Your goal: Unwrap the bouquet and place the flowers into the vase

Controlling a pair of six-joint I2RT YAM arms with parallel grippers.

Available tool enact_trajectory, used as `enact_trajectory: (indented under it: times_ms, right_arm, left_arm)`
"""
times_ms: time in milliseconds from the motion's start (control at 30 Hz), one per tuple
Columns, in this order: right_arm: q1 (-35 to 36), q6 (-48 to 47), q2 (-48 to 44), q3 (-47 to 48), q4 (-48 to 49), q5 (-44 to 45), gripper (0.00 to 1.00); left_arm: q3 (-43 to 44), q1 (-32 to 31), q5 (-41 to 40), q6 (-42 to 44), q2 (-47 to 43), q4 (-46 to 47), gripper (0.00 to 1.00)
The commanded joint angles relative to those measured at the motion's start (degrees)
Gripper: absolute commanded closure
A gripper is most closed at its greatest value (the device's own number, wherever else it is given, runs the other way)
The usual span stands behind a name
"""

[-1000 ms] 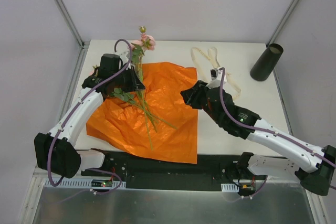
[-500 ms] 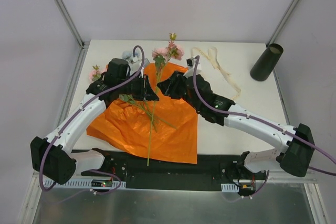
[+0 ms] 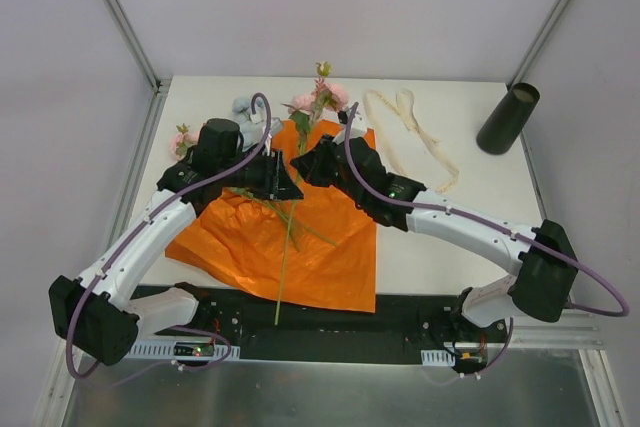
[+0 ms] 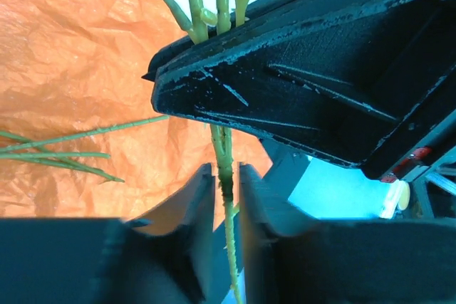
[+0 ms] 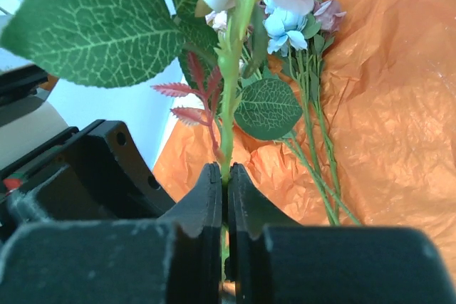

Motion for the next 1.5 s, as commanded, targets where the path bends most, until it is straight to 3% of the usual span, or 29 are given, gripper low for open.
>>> enact_trajectory:
  times_ms: [0, 67, 133, 167, 433, 700, 867, 1000, 1133, 1467]
  right_arm:
    - [-0.94, -2.44, -1.11, 3.37, 4.17, 1.09, 1.00]
    - [-1.64, -5.34, -1.37, 3.90, 4.17, 2.76, 1.00]
    - [-3.13, -9.46, -1.99, 4.25, 4.61, 4.43, 1.00]
    - [-4.10, -11.22, -2.60, 4.43, 5.05, 5.22, 1.00]
    - [-13.76, -39.51, -7.87, 4.17, 18.30, 13.66, 1.00]
    - [-32.12, -55.08, -11.31, 8.38, 28.95, 4.45, 1.00]
    - [-45.74, -57.12, -9.55, 11.45, 33.96, -3.64, 1.00]
    - [-52.34, -59.84, -6.57, 15.41, 35.81, -5.67, 1.00]
    - [-60.69, -53.09, -3.58, 17.43, 36.96, -10.76, 1.00]
    - [-67.56, -52.46, 4.24, 25.51, 37.22, -16.56, 1.00]
  left_arm:
    - [-0.44, -0.50, 0.10, 2.15, -2.57, 1.59, 0.59]
    - [-0.36, -0.50, -1.22, 2.85, -3.09, 0.62, 0.37]
    - [-0.01, -0.50, -2.54, 3.73, -3.45, -0.87, 0.04]
    - [0.17, -0.50, -2.98, 4.17, -3.53, -1.75, 0.01]
    - [-0.18, -0.50, -10.09, 6.54, -4.68, -5.09, 0.01]
    - [-3.52, -0.50, -25.91, 9.80, -10.91, -5.62, 0.01]
    - [-4.22, -0.50, -31.79, 10.15, -12.23, -6.24, 0.01]
    - [-4.92, -0.50, -37.16, 11.12, -14.69, -7.21, 0.01]
    - [-6.07, -0.50, -40.07, 11.47, -16.45, -7.21, 0.01]
    - [-6.42, -0.50, -42.97, 12.70, -16.19, -7.29, 0.01]
